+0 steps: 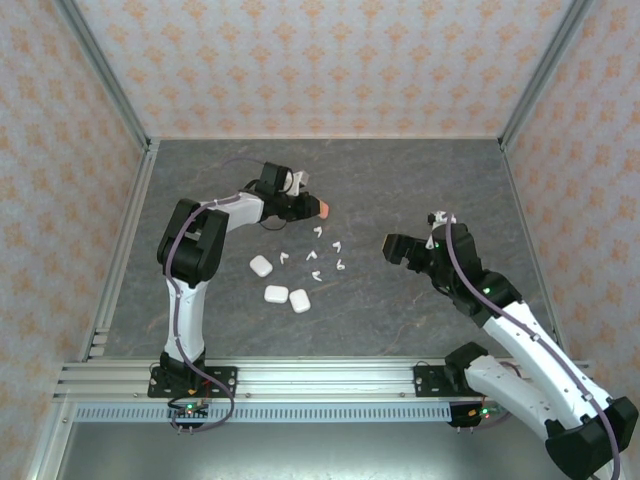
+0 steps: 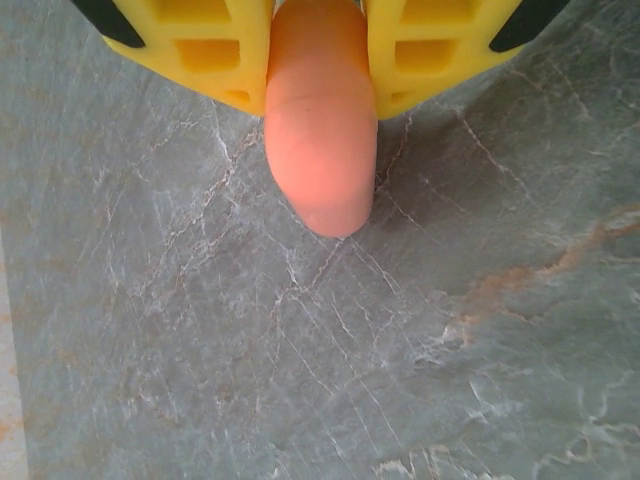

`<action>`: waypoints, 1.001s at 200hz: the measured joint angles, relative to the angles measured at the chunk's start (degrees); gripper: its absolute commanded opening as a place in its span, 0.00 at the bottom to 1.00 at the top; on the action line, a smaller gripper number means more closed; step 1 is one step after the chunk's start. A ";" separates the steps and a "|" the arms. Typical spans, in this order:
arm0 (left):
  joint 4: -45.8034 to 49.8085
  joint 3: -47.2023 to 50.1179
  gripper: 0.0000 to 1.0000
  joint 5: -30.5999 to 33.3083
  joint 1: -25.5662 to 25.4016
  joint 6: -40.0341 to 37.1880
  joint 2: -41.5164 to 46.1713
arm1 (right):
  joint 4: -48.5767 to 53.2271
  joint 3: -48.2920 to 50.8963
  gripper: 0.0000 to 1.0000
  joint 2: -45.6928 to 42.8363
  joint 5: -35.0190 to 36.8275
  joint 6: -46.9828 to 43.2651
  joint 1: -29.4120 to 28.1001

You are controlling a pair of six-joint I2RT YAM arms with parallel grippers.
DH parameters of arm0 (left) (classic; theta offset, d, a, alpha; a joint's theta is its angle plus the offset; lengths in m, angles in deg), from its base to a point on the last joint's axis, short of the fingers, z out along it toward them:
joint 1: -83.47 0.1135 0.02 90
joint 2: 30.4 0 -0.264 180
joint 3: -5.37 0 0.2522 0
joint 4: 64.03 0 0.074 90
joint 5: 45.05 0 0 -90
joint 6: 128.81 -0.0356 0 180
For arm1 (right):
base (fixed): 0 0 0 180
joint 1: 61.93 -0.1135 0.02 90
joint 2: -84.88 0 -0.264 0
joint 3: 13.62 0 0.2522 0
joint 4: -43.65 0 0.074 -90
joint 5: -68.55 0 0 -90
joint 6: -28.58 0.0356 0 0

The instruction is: Insert wireless bluetooth earbuds into charging case

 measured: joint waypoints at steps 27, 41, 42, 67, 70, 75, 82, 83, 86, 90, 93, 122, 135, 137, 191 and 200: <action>1.53 -0.37 0.38 0.57 0.02 0.04 -0.15 | 1.03 -0.15 0.99 0.15 0.98 -0.44 0.00; 2.80 -0.39 0.42 1.14 0.00 -0.20 -0.26 | 2.10 -0.37 0.99 0.31 1.70 -0.90 0.00; 2.84 -0.39 0.42 1.18 0.00 -0.15 -0.26 | 2.16 -0.39 0.99 0.33 1.77 -0.94 0.00; 5.16 -0.74 0.47 2.27 0.02 -1.16 -0.35 | 4.48 -1.46 0.99 0.76 2.73 -2.08 0.00; 5.33 -0.81 0.47 2.43 0.02 -1.18 -0.35 | 4.70 -1.62 0.99 0.81 2.75 -2.25 0.00; 5.64 -0.92 0.47 2.69 0.02 -1.31 -0.35 | 5.11 -1.86 0.99 0.81 2.75 -2.47 0.00; 5.77 -1.03 0.48 3.06 0.02 -1.49 -0.35 | 5.60 -2.23 0.99 0.81 2.73 -2.86 0.00; 5.77 -1.03 0.48 3.08 0.02 -1.53 -0.35 | 5.68 -2.25 0.99 0.81 2.75 -2.93 0.00; 5.79 -1.05 0.48 3.13 0.02 -1.55 -0.35 | 5.79 -2.38 0.99 0.81 2.73 -3.04 0.00; 5.81 -1.05 0.48 3.17 0.04 -1.55 -0.35 | 5.99 -2.51 0.99 0.83 2.71 -3.26 0.00; 5.84 -1.05 0.48 3.26 0.09 -1.60 -0.35 | 6.16 -2.64 1.00 0.85 2.69 -3.45 0.00; 5.62 -0.44 0.50 4.11 0.42 -2.05 0.26 | 7.32 -3.21 0.96 1.86 0.98 -4.42 -0.02; 5.42 1.57 0.51 4.83 0.66 -2.21 2.47 | 7.82 -3.21 0.94 2.99 -0.07 -4.46 -0.31; 5.42 2.01 0.51 4.94 0.66 -2.23 2.93 | 7.93 -3.21 0.94 3.21 -0.15 -4.42 -0.44; 1.14 15.89 0.61 8.70 0.79 -1.95 25.68 | 7.58 -4.26 0.88 13.03 2.05 0.37 -15.52; 0.07 18.27 0.63 8.94 1.03 -1.53 29.16 | 6.91 -4.66 0.88 15.61 3.32 1.81 -18.84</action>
